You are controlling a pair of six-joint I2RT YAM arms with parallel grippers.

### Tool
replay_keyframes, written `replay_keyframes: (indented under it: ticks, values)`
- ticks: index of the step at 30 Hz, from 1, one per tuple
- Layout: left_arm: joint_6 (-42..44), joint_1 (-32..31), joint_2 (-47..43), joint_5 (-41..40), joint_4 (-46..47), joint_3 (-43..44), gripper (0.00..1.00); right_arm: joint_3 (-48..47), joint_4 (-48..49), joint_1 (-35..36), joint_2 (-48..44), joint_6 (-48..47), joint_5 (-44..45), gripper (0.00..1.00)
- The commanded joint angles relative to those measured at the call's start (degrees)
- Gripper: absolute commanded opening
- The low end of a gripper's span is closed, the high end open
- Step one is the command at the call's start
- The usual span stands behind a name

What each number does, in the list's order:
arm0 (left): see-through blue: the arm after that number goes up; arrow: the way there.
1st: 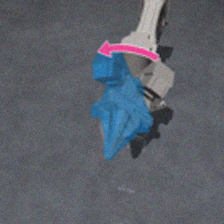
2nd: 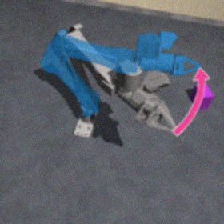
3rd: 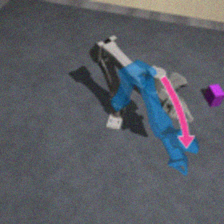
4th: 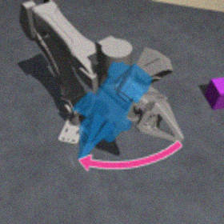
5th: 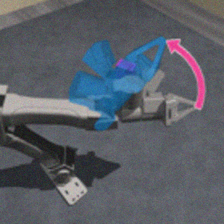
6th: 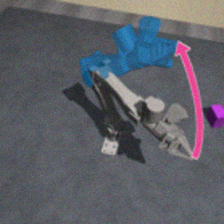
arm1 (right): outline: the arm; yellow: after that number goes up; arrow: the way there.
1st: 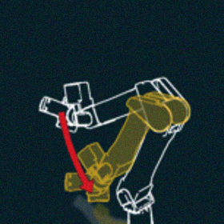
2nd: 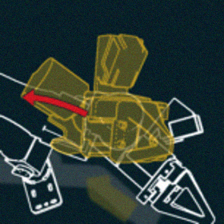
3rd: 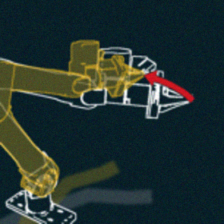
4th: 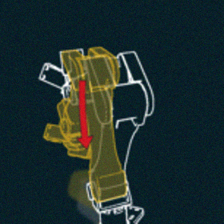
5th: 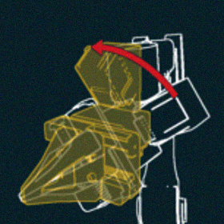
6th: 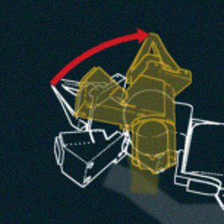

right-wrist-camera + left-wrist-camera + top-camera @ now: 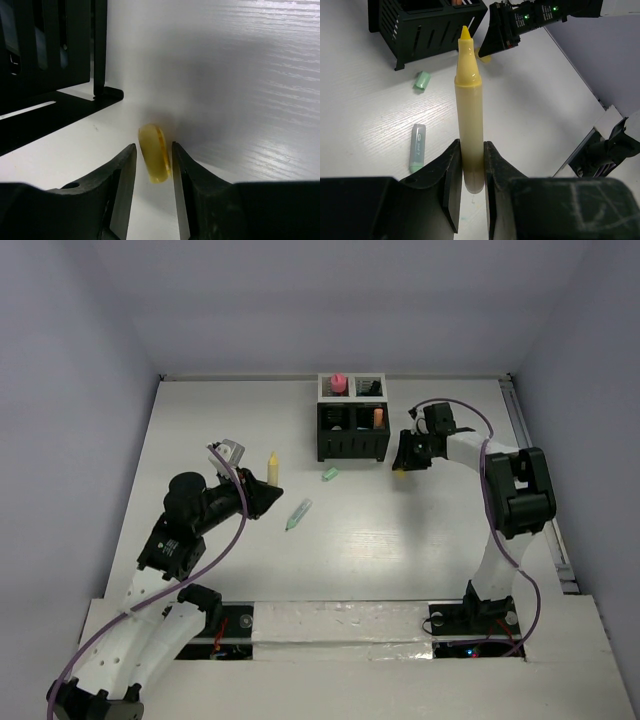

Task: Sort the stationery into containers
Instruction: Close the pen cap on the pen.

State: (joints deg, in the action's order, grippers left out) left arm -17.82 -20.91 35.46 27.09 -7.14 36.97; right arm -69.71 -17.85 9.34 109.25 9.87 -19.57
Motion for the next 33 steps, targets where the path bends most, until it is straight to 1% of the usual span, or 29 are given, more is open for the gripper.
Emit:
replay_keyframes:
  ticks: [1,3,4,5,6,9,12,14,15,16,17,18,19,20,21,22,23,24,25,26,27,28,29,31,32,33]
  values:
    - [0.86,-0.28,-0.22,-0.02,1.77,0.47,0.00,-1.75,0.79,-0.29,0.79,0.85,-1.00,0.35]
    - [0.77,-0.28,-0.13,0.07,1.77,0.47,0.00,-1.48,0.88,-0.29,0.70,1.38,-0.47,0.28]
    - [0.86,-0.28,-0.04,0.15,1.77,0.47,0.00,-1.04,1.14,-0.29,0.44,1.73,0.75,0.20]
    - [0.77,-0.28,0.13,0.33,1.86,0.47,0.00,-0.78,1.58,-0.29,0.17,2.52,1.03,0.15]
    - [0.86,-0.28,0.22,0.85,1.86,0.47,0.00,-0.69,1.67,-0.29,-0.35,2.79,1.11,0.06]
    - [0.77,-0.28,0.83,2.08,2.21,0.47,0.00,1.41,3.43,-0.29,-3.33,4.45,0.06,0.00]
    - [0.33,-0.28,1.54,3.93,3.00,0.56,0.00,5.28,5.27,-0.29,-6.93,5.95,-0.73,0.00]
    - [-0.45,-0.28,2.32,4.89,3.88,0.91,0.00,8.35,7.55,-0.29,-12.03,7.78,-1.96,0.00]
    - [-0.89,-0.28,2.50,6.55,4.41,0.91,0.00,11.67,8.35,-0.29,-13.96,8.32,-2.74,0.00]
    - [-1.77,-0.28,2.68,7.70,5.28,0.82,0.00,13.36,10.88,0.23,-15.98,9.02,-4.23,0.00]
    - [-2.91,-0.28,3.03,8.84,7.99,0.21,0.00,15.20,12.47,1.80,-20.35,10.59,-5.12,0.00]
    - [-5.27,-0.28,3.03,11.47,9.84,-0.05,0.00,16.87,13.96,2.78,-22.40,11.13,-5.99,0.00]
    - [-6.25,-0.28,3.12,12.62,11.34,-0.23,0.00,19.85,17.02,3.74,-24.50,12.01,-6.87,0.00]
    - [-7.13,-0.28,3.38,13.42,13.88,-0.41,0.00,21.36,20.45,4.80,-28.44,14.89,-8.71,0.00]
    - [-9.22,-0.28,3.56,15.51,15.47,-0.58,0.00,22.59,23.01,7.94,-30.22,16.13,-9.86,0.00]
    - [-10.64,-0.28,3.56,17.19,17.66,-0.85,0.00,24.00,27.82,9.88,-31.80,17.54,-10.13,0.00]
    - [-12.39,-0.28,3.65,18.86,23.43,-1.81,0.00,24.44,30.82,12.08,-33.39,19.55,-9.53,0.00]
    - [-14.41,-0.28,3.65,22.09,26.44,-2.34,0.00,24.54,33.29,16.54,-35.66,20.10,-9.00,0.00]
    - [-18.52,-0.28,3.74,23.17,29.43,-2.69,0.00,24.19,37.67,18.32,-36.30,20.71,-8.30,0.00]
    - [-20.13,-0.28,3.65,23.96,34.25,-3.13,0.00,23.32,40.32,19.91,-36.74,22.28,-7.68,0.00]
    - [-21.28,-0.28,3.56,25.19,36.03,-3.13,0.00,22.96,42.87,21.14,-37.00,23.60,-7.50,0.00]
    - [-22.33,-0.28,3.56,25.55,37.53,-3.13,0.00,22.61,48.81,22.55,-37.09,25.01,-7.24,0.00]
    - [-22.43,-0.28,3.47,25.73,39.03,-2.70,0.00,22.08,52.18,22.56,-36.92,28.24,-7.15,0.00]
    - [-21.91,-0.28,3.56,25.99,39.30,-2.26,0.00,20.77,59.72,23.17,-35.00,31.51,-8.80,0.00]
    - [-20.86,-0.28,3.65,25.91,38.96,-2.17,0.00,19.89,61.94,23.70,-34.29,34.23,-9.08,0.00]
    - [-20.41,-0.28,3.74,25.73,38.78,-2.34,0.00,18.57,63.97,23.70,-33.67,35.04,-8.91,0.00]
